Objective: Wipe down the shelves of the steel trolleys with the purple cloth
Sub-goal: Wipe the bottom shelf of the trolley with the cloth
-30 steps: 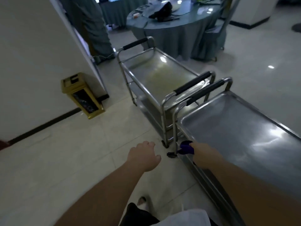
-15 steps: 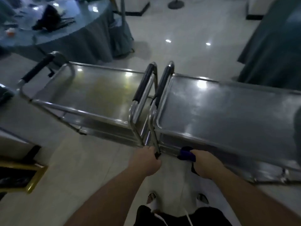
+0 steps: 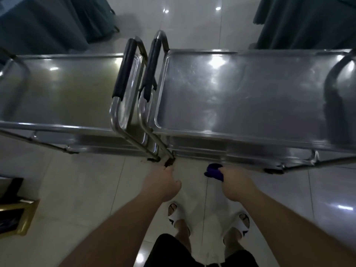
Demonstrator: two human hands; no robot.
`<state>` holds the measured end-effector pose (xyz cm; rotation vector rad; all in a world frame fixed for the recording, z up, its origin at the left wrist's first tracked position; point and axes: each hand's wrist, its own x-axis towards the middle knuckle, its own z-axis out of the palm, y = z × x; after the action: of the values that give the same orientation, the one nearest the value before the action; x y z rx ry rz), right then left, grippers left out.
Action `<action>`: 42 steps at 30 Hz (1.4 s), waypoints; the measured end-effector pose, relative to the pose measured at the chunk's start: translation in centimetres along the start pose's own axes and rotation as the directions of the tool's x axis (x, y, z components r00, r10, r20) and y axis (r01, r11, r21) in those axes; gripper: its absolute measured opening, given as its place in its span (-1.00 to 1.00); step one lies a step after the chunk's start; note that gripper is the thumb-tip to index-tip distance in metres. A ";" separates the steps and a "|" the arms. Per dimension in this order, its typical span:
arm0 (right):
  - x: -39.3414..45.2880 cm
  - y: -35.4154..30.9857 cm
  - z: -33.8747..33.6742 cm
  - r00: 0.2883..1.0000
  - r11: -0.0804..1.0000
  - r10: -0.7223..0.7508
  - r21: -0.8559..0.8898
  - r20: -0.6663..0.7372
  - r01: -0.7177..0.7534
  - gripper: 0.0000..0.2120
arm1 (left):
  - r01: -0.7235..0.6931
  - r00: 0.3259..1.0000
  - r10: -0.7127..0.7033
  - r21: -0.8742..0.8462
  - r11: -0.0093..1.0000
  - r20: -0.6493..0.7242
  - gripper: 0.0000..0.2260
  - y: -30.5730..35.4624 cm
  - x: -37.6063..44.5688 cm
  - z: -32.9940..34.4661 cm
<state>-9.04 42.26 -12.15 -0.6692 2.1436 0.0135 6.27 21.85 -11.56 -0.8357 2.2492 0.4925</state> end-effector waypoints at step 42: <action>54.5 7.2 25.0 0.809 0.944 -0.273 0.018 -0.521 0.330 -0.44 | -0.245 0.895 0.344 0.330 0.912 -0.284 -0.46 -5.6 52.1 33.7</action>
<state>-20.06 29.50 -70.16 -1.0349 2.4885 -0.5069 -3.65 13.93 -72.54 -0.4483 2.7044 0.1529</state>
